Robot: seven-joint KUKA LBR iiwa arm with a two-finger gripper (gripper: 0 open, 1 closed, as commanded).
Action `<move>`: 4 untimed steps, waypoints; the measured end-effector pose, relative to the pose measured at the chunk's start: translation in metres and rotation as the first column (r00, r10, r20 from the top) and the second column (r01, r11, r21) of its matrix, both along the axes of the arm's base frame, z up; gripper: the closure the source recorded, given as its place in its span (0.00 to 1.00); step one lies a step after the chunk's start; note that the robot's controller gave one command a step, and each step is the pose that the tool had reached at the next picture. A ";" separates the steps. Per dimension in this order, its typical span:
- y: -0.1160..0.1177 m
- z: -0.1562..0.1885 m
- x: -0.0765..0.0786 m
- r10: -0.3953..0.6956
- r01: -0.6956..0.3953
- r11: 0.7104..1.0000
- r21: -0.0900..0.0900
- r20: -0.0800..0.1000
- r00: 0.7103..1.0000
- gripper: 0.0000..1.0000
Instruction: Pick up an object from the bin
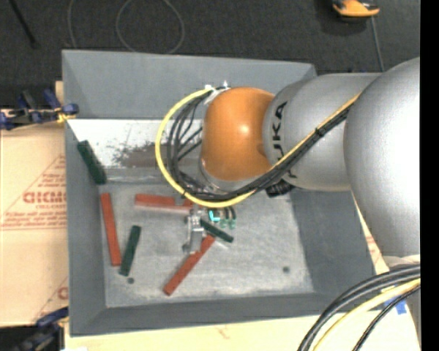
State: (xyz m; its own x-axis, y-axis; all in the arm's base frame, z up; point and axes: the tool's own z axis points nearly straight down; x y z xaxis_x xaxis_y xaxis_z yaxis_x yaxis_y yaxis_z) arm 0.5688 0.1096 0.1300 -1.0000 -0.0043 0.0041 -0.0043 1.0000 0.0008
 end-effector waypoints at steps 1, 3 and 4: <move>0.012 -0.063 0.074 0.014 -0.014 1.000 0.000 0.010 1.000 0.00; 0.012 -0.059 0.073 0.011 -0.011 1.000 0.002 0.009 1.000 0.00; 0.012 -0.058 0.074 0.010 -0.010 1.000 0.002 0.011 1.000 1.00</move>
Offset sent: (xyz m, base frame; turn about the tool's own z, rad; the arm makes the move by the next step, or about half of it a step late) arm 0.0718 0.0127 -0.0600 -0.0141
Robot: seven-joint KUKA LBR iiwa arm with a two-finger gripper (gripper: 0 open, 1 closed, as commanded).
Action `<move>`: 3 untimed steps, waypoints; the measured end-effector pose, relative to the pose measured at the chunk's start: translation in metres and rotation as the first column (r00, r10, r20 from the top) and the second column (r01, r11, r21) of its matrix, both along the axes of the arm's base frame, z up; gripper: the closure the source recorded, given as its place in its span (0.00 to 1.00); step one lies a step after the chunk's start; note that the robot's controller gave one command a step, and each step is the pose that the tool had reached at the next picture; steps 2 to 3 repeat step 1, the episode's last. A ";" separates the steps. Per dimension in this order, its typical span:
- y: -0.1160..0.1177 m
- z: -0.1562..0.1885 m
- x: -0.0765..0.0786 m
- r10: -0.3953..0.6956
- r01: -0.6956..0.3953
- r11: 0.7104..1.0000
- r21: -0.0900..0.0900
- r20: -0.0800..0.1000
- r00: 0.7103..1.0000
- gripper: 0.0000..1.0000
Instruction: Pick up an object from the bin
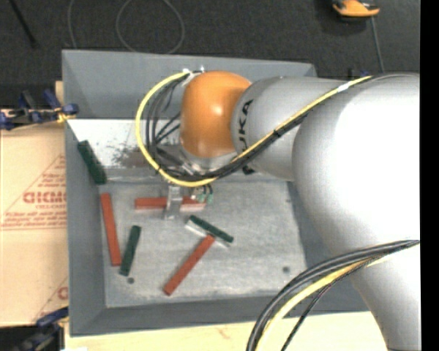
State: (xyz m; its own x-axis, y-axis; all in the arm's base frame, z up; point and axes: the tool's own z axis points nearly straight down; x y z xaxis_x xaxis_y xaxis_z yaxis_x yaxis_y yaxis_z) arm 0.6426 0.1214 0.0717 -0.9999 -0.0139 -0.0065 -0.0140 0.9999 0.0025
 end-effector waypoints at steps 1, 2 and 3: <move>0.058 0.141 -0.045 0.056 -0.056 0.998 0.001 0.005 0.998 1.00; 0.058 0.141 -0.045 0.056 -0.056 0.998 0.001 0.005 0.998 1.00; 0.058 0.141 -0.045 0.056 -0.056 0.998 0.001 0.005 0.998 1.00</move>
Offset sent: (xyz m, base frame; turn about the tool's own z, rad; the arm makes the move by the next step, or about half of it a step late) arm -0.0469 0.0568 0.1348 -0.0504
